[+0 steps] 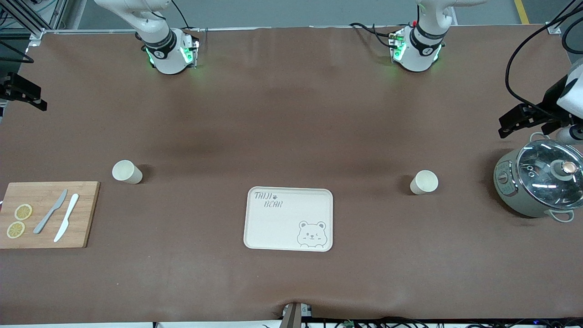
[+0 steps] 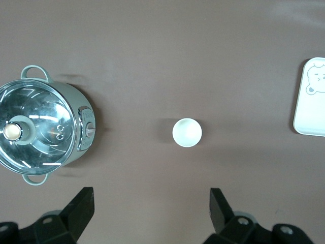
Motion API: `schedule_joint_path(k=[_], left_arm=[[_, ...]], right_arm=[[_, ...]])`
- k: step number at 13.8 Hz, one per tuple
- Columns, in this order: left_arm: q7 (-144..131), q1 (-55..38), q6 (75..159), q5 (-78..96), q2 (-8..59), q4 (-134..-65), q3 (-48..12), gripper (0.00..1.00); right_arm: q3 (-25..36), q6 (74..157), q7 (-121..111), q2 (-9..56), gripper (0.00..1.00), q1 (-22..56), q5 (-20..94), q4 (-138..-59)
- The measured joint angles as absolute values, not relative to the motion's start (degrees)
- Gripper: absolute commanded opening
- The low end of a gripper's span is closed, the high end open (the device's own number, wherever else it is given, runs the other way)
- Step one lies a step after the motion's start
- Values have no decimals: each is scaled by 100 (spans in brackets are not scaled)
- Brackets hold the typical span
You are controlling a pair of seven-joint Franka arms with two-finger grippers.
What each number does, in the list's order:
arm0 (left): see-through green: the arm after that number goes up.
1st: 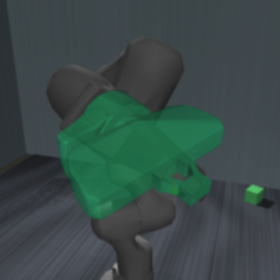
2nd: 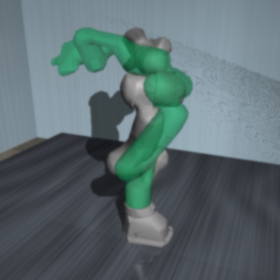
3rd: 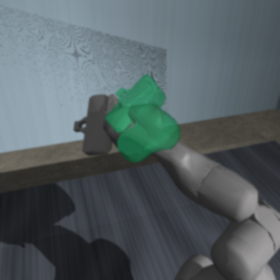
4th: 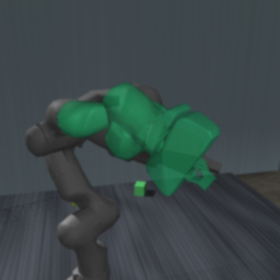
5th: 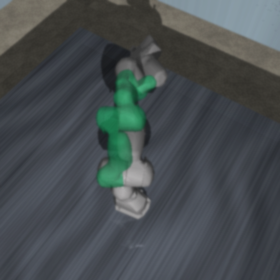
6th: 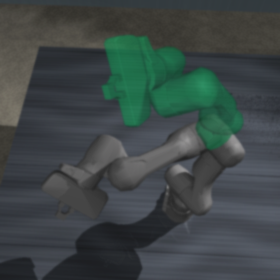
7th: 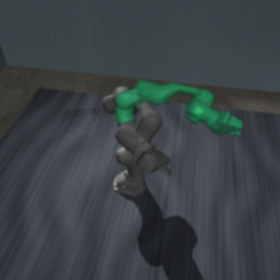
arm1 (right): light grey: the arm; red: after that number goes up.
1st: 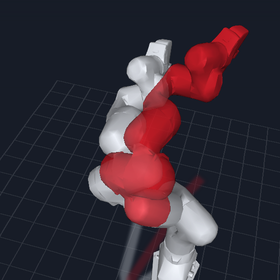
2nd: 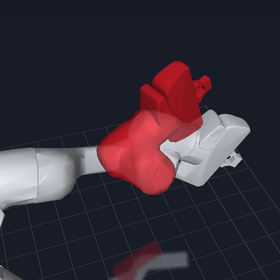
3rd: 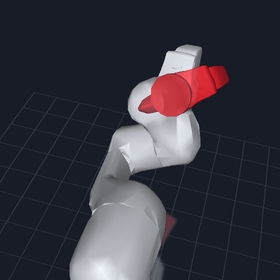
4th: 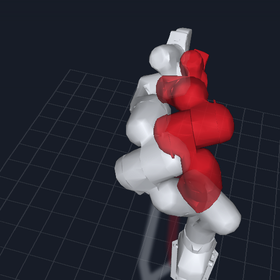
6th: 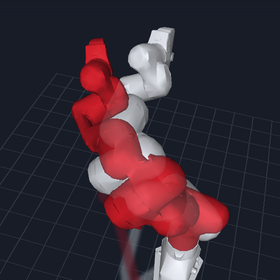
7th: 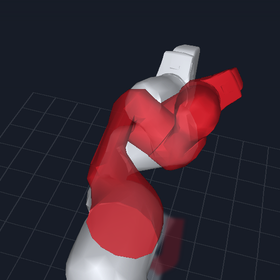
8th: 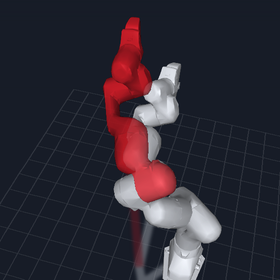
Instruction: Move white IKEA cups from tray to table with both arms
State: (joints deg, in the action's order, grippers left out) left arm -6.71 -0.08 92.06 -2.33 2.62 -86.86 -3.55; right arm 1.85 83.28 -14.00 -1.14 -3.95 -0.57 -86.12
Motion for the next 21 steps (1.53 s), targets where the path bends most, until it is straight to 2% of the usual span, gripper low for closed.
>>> schedule_joint_path(k=[9,21], left_arm=[[-662,-8,9204,-233,262,-8668,-358,100],[-664,21,9021,-232,293,-8485,-555,100]], right_arm=[[149,8325,-411,-113,100,-302,-59,-8612],[165,8324,-336,-113,100,-296,-63,-8612]])
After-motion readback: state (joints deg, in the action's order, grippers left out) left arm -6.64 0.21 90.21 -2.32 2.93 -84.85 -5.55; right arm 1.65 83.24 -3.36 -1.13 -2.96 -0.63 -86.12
